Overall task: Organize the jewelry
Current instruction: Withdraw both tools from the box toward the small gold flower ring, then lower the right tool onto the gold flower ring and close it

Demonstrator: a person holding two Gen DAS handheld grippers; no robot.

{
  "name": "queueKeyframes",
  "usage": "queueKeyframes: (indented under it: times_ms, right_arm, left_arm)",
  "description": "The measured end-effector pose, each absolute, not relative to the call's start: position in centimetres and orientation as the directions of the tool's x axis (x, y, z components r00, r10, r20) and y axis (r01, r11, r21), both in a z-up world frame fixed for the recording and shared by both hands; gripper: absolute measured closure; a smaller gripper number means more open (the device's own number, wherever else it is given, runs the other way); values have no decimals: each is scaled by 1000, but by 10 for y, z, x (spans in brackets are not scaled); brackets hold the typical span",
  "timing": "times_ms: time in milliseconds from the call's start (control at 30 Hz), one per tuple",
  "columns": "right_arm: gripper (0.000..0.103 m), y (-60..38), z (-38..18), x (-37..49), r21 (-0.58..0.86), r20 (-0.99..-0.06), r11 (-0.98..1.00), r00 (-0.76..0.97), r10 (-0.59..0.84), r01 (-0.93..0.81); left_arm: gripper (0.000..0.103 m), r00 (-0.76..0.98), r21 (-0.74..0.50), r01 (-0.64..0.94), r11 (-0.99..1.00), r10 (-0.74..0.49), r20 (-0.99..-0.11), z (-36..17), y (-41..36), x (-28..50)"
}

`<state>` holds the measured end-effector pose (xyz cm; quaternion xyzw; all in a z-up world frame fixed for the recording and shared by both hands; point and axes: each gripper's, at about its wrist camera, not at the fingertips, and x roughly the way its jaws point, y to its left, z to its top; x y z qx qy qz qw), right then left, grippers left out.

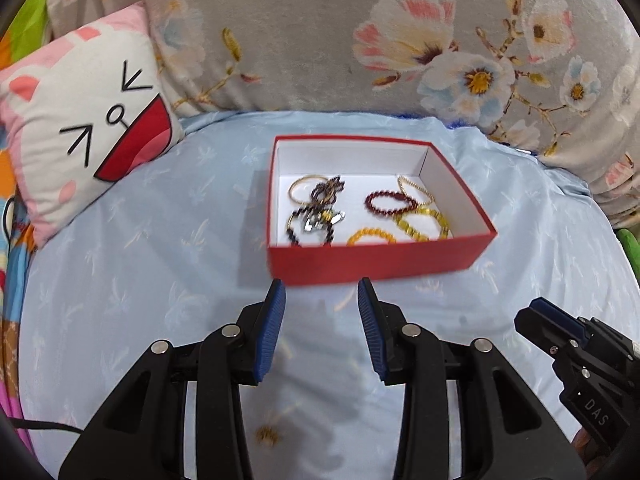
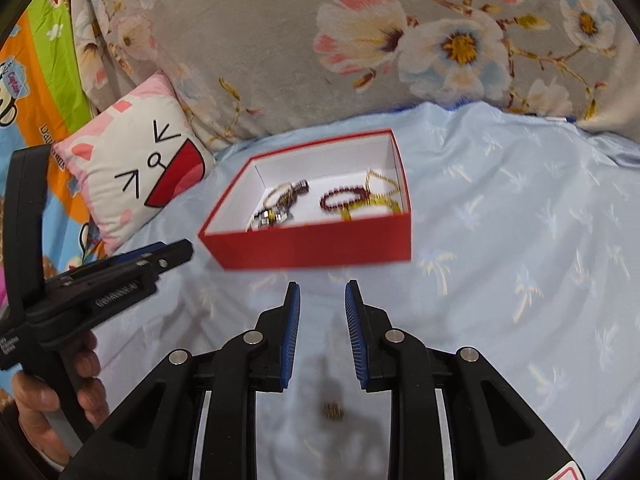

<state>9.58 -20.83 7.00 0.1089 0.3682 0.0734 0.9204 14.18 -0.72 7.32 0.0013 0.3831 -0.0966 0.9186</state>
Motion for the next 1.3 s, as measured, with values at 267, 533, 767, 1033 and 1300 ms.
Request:
queueKeyframes:
  times_ms: [267,533,767,1033,1300]
  right_arm:
    - [79,-205,24,63,257,-739,966,640,213,-24]
    - [79,-193,6,62,237,-764,971,613,201,-24]
    - [77,-186,2,67,202,-773,979,610,174,-24]
    - [77,-180,0,74,162,-773,987,619,139,-19]
    - [85,-184,-1,77,165,-769,986,625,137,-13]
  left_arm:
    - [67,630,-83,114,990,-136,-764,32,37,98]
    - [57,610,-100,92,991,-136,-781,14,56,73]
    - [45,604,-85,116,990,-138,-785,4,45,74]
    - [47,611,-34,115,993,-97,-786,-9,33,82]
    - [83,624,-39,118,992,-104,-774,-8,34,84]
